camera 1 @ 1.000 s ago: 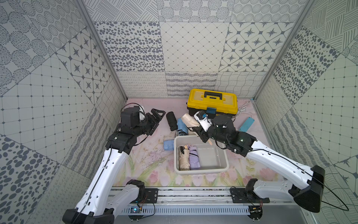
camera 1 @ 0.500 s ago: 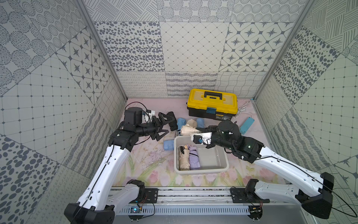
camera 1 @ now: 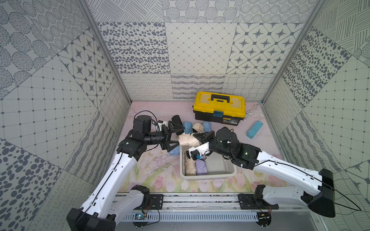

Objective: Put the umbrella into the storage box
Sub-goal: Pick up the umbrella from the center of the board.

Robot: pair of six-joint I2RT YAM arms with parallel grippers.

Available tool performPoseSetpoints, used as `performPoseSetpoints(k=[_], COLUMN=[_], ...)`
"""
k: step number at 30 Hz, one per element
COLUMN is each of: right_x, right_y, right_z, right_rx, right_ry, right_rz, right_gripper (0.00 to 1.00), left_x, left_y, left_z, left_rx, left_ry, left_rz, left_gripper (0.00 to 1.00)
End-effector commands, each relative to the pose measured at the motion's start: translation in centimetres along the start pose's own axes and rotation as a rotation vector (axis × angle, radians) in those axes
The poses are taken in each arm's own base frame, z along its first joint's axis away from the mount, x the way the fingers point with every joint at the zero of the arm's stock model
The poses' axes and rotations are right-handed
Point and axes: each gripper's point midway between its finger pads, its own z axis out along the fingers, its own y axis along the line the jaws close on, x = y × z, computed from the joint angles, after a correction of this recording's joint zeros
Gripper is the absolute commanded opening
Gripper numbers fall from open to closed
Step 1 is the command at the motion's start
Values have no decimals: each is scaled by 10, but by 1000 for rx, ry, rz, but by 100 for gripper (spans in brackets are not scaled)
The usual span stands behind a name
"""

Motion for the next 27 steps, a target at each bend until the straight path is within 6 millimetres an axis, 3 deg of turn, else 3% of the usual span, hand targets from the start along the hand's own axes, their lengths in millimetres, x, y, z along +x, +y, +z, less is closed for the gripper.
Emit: performPoseSetpoints(k=[1, 6, 16, 21, 27], right_x=[-19, -10, 14, 16, 0], right_y=[-69, -63, -52, -54, -63], right_z=[-13, -11, -10, -9, -7], right_rx=[251, 245, 225, 235, 270], right_ry=[-67, -24, 45, 53, -9], right_rz=[22, -16, -63, -35, 56], right_gripper=[27, 27, 28, 28, 29], left_x=[15, 8, -11, -16, -15], left_y=[-25, -12, 16, 18, 6], left_z=[7, 8, -18, -22, -11], left_rx=[97, 19, -202, -213, -71], left_ry=[122, 84, -102, -137, -97], left_rz=[-8, -9, 47, 49, -23], left_gripper=[99, 99, 99, 99, 99])
